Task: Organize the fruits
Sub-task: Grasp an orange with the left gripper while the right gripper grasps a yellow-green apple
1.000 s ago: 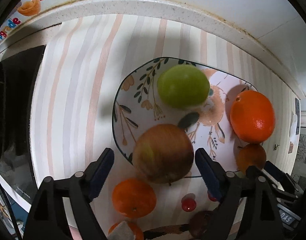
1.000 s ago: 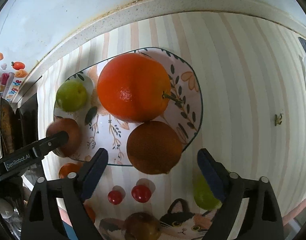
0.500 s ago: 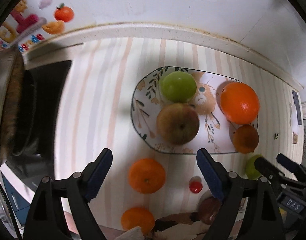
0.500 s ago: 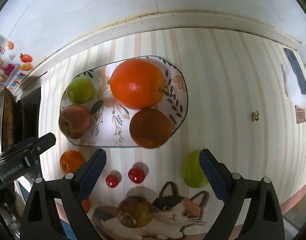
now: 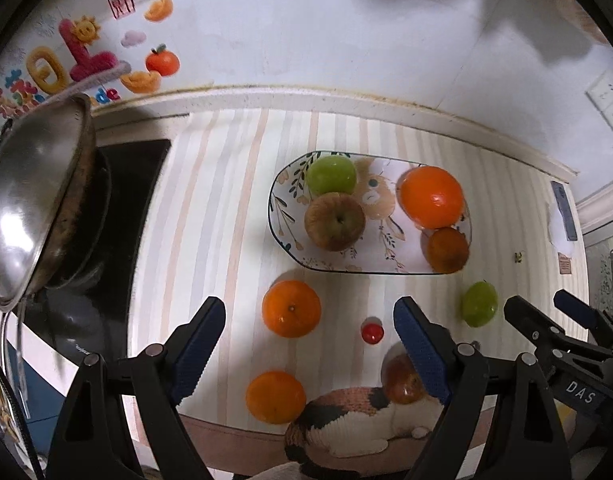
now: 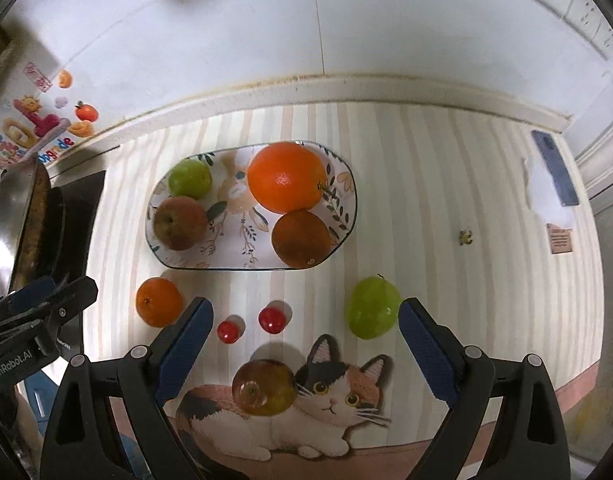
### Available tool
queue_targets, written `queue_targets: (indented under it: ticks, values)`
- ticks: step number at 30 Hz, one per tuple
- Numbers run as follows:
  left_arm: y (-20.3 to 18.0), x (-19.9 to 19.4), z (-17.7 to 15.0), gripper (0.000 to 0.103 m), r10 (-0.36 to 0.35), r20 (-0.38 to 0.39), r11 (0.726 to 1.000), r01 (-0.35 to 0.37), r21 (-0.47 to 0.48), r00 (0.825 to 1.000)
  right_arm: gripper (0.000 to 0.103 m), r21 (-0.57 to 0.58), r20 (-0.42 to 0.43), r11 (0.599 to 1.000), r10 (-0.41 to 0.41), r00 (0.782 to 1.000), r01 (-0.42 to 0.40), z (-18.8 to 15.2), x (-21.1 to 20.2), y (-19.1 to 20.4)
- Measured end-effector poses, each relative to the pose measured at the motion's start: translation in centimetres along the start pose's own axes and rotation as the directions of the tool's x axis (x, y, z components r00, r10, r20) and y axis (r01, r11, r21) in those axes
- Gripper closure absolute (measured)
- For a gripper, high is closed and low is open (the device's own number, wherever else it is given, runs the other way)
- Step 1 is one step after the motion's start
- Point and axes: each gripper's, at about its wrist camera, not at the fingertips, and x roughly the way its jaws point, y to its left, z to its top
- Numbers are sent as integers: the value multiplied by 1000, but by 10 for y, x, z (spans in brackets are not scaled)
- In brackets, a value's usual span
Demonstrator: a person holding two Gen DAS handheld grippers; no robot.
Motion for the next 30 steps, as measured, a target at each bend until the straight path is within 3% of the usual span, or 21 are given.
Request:
queue_targets:
  ticks: [8,17,21,25,30]
  values:
    - [0,-36,-22,17,-5,62,1000,4,13,998,7,-26,79,1000,5,997,-3,-20,-52,12]
    - [6,-57,-40,17,-37,85,999,37,0,996,7,-35,117,999,36,992,-33,-38,-75,24]
    - [13,-50,-46,17,-33,73,999,34,-14,997,7,-33,90,998,59,994,-57,-45,-68,28]
    - [21,-25,-56,14,-8,31,1000,8,-13,999,7,-30,-9,996,85,996,-86,-55,-34,29]
    - [32,30,-71,14,-16,-114,1000,13,-28,993,7,9,-158,994,113,981,-113,-74,25,22]
